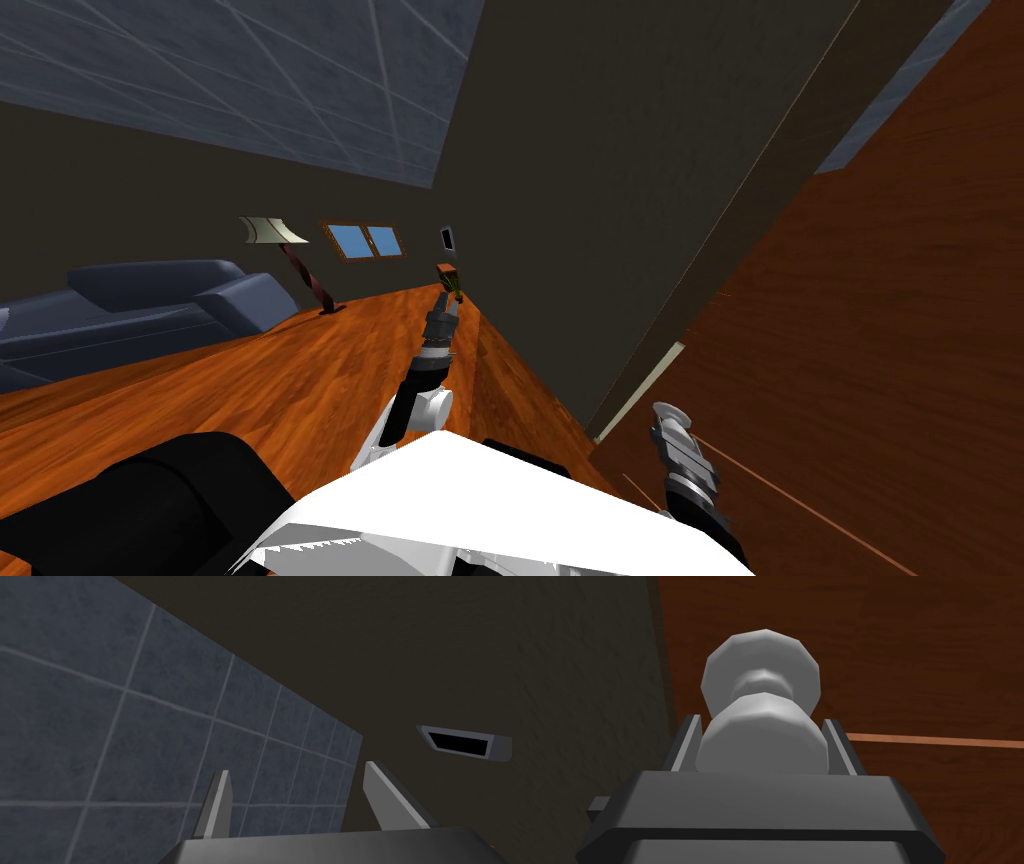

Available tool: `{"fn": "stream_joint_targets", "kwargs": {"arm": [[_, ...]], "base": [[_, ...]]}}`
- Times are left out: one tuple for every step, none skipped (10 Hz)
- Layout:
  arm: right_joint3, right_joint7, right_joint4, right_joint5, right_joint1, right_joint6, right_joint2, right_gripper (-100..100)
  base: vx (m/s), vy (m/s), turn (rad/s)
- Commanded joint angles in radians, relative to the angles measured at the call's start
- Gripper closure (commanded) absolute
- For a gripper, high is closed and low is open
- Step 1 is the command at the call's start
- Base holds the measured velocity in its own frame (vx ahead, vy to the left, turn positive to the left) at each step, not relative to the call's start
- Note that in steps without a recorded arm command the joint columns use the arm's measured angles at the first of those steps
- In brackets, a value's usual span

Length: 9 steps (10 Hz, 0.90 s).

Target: Pull the door open

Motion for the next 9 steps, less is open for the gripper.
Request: {"fn": "stream_joint_targets", "kwargs": {"arm": [[0.022, -0.015, -0.011, 0.011, 0.005, 0.001, -0.007, 100], [0.027, -0.018, -0.013, 0.013, 0.007, 0.001, -0.009, 100], [0.038, -0.026, -0.019, 0.019, 0.009, 0.002, -0.013, 100], [0.05, -0.034, -0.025, 0.024, 0.012, 0.002, -0.017, 100], [0.062, -0.043, -0.031, 0.031, 0.015, 0.003, -0.021, 100], [0.08, -0.055, -0.04, 0.04, 0.02, 0.003, -0.027, 100], [0.091, -0.063, -0.046, 0.045, 0.023, 0.004, -0.031, 100], [0.105, -0.073, -0.053, 0.052, 0.026, 0.004, -0.036, 100], [0.117, -0.081, -0.059, 0.058, 0.029, 0.005, -0.04, 100]], "base": [[-0.116, -0.012, 0.066], [-0.192, -0.033, 0.075], [-0.212, -0.013, 0.071], [-0.226, 0.019, 0.067], [-0.23, 0.027, 0.048], [-0.27, -0.01, 0.075], [-0.256, 0.007, 0.079], [-0.217, 0.015, 0.056], [-0.23, 0.005, 0.053]]}}
